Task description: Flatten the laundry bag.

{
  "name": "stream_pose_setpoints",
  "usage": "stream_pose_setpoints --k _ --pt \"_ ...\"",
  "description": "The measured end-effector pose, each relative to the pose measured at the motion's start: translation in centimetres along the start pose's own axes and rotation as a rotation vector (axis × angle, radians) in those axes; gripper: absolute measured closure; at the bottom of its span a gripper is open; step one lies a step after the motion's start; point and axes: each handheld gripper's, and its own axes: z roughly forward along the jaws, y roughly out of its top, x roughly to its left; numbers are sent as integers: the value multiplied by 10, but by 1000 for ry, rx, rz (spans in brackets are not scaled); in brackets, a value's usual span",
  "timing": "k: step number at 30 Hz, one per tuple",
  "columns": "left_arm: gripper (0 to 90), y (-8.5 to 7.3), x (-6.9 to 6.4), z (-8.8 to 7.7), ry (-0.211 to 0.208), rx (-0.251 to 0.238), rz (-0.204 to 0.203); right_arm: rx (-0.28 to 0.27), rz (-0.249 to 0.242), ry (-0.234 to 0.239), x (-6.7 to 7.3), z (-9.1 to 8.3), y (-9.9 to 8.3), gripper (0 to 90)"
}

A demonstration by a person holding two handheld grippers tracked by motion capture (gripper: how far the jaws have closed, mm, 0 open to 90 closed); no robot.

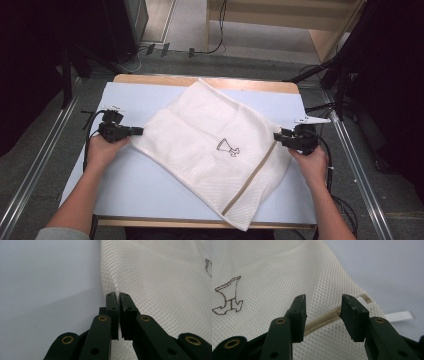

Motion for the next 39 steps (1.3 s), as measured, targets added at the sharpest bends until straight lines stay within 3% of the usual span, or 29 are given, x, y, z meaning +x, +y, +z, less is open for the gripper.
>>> stream_pose_setpoints --k 1,3,5,11,17,22,23,25,28,31,36,39 --pt "878 0 0 0 0 0 0 4 11 7 1 1 -1 573" --pt "878 8 12 0 14 -15 -21 7 10 4 3 0 -2 579" --pt "878 12 16 1 39 -19 -7 1 1 1 6 -1 -3 581" --pt "873 24 32 2 35 -56 -38 12 -6 0 11 -2 -8 607" --pt "858 27 44 8 36 -63 -69 39 -53 23 23 2 -16 585" --pt "800 27 42 5 39 -94 -79 55 -67 23 29 6 -19 576" --pt "691 27 41 2 41 -109 -78 58 -72 30 31 9 -20 562" --pt "584 28 40 0 47 -109 -75 62 -70 34 32 10 -21 546" --pt "545 28 36 -5 36 -113 -71 60 -85 57 37 14 -22 507" --pt "515 29 28 -10 24 -110 -51 88 -63 77 38 20 -23 486" --pt "513 28 14 -15 7 -119 -14 97 -64 79 40 25 -25 489" --pt "495 26 9 -17 27 -109 4 85 -70 55 44 28 -29 539"
